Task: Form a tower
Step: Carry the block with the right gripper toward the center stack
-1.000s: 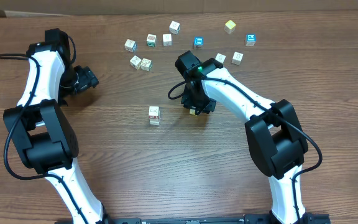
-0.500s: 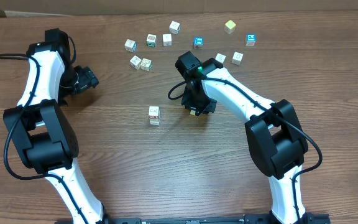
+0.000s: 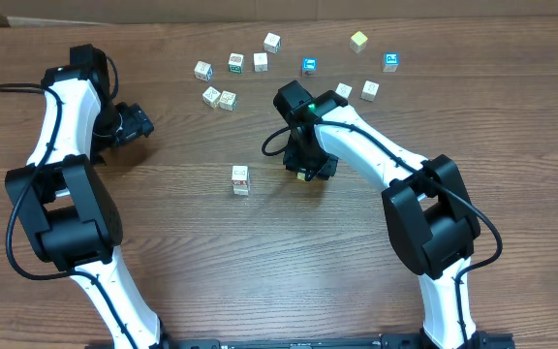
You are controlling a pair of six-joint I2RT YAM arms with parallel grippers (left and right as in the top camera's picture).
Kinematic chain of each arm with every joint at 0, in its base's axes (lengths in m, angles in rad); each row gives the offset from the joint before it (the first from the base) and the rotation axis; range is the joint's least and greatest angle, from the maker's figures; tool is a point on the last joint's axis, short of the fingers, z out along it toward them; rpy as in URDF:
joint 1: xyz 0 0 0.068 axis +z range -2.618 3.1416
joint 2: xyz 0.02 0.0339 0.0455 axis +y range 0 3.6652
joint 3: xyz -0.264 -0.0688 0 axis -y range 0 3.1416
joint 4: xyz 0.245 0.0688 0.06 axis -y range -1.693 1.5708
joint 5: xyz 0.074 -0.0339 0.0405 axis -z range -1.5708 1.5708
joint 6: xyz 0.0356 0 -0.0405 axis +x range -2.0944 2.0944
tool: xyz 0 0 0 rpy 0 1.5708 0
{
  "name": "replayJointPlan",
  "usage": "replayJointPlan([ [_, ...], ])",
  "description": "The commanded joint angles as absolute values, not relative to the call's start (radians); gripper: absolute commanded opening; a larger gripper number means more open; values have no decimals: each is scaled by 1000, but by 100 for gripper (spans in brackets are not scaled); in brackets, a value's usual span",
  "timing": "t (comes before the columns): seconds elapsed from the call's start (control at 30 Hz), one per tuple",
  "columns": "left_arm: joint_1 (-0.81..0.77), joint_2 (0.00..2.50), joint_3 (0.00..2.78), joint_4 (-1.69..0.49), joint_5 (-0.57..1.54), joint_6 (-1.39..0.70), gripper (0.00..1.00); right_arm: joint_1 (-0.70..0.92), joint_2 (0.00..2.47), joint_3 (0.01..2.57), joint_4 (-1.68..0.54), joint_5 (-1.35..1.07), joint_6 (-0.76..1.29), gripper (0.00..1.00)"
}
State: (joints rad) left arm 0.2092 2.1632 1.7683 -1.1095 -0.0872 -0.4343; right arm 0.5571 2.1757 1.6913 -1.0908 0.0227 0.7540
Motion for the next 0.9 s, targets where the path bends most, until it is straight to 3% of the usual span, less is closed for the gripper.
replayJointPlan([
  [0.0,202,2175,1771,-1109,-92,-422,100,562,2154,1688,-1087,21,751,40],
  [0.17,202,2175,1771,-1109,-92,-422,100,562,2154,1688,-1091,21,751,26],
  [0.33,202,2175,1771,-1109,-92,-422,100,558,2153,1717,-1095,21,735,25],
  [0.7,202,2175,1771,-1109,-92,-422,99,590,2152,2230,-1441,21,698,23],
  [0.87,202,2175,1771,-1109,-92,-422,100,647,2152,2307,-1494,20,703,23],
])
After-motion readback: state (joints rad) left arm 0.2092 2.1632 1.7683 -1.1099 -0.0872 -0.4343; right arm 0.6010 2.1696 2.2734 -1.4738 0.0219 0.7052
